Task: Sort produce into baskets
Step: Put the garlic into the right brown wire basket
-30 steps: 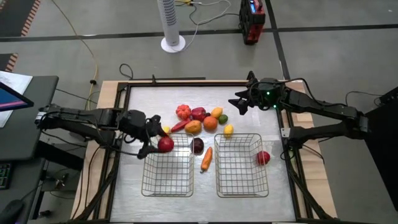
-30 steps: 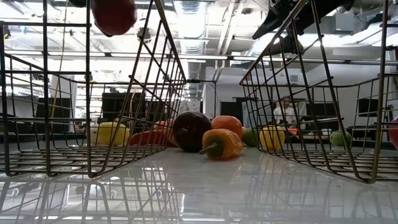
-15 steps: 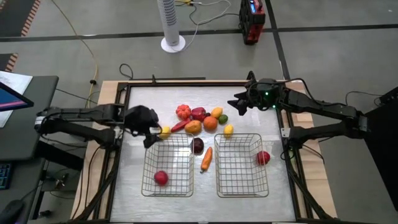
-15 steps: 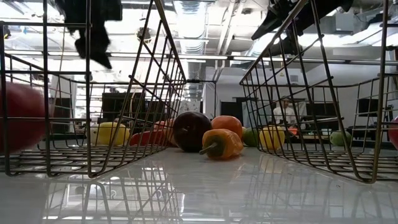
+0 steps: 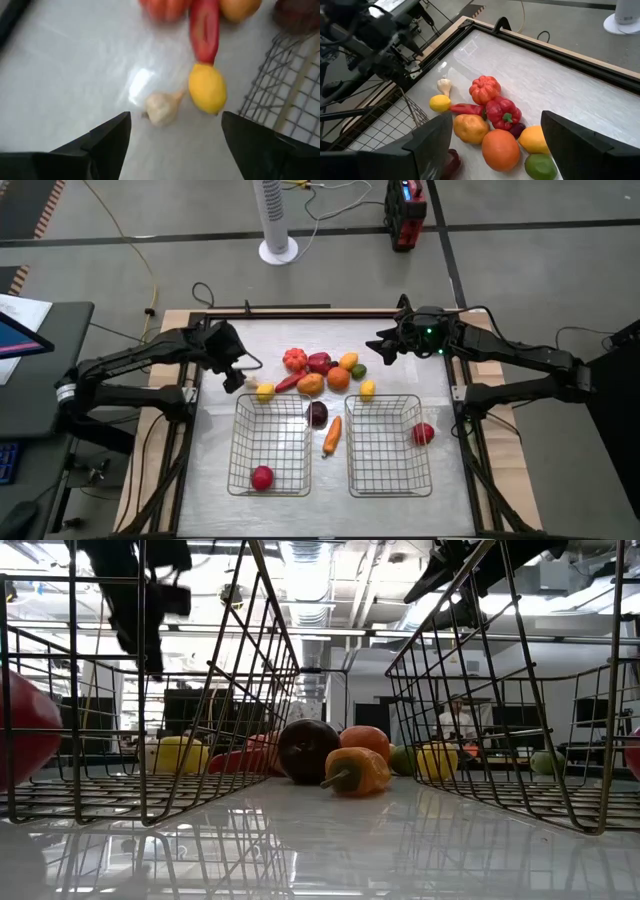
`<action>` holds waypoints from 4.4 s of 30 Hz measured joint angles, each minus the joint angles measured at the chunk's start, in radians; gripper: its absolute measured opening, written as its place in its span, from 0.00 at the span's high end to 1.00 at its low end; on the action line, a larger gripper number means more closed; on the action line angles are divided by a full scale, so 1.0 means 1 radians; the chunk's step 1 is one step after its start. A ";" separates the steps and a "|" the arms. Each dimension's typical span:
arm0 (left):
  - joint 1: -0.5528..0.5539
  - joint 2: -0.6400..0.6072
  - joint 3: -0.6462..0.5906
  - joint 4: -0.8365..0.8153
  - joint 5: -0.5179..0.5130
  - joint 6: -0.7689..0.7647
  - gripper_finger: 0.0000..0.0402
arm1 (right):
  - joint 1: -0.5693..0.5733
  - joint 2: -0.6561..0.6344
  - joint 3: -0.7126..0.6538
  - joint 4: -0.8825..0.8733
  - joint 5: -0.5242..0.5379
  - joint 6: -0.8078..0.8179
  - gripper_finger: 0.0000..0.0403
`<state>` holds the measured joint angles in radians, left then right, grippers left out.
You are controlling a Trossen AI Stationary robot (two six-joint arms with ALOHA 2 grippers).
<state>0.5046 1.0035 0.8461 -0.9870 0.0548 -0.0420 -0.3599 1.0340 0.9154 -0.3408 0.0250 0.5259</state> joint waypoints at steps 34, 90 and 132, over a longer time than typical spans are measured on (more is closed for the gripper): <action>0.084 0.422 -0.081 0.198 0.111 0.912 0.38 | -0.001 0.000 0.000 0.031 0.029 0.006 0.18; -0.474 0.753 0.698 0.467 0.240 0.074 0.59 | -0.008 -0.013 -0.001 -0.138 -0.097 0.186 0.18; -0.521 0.928 0.806 0.820 0.057 -0.332 0.52 | 0.085 -0.298 0.000 -0.132 -0.109 0.040 0.18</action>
<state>-0.0162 1.9316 1.6516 -0.1673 0.1115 -0.3736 -0.2745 0.7364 0.9157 -0.4731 -0.0842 0.5658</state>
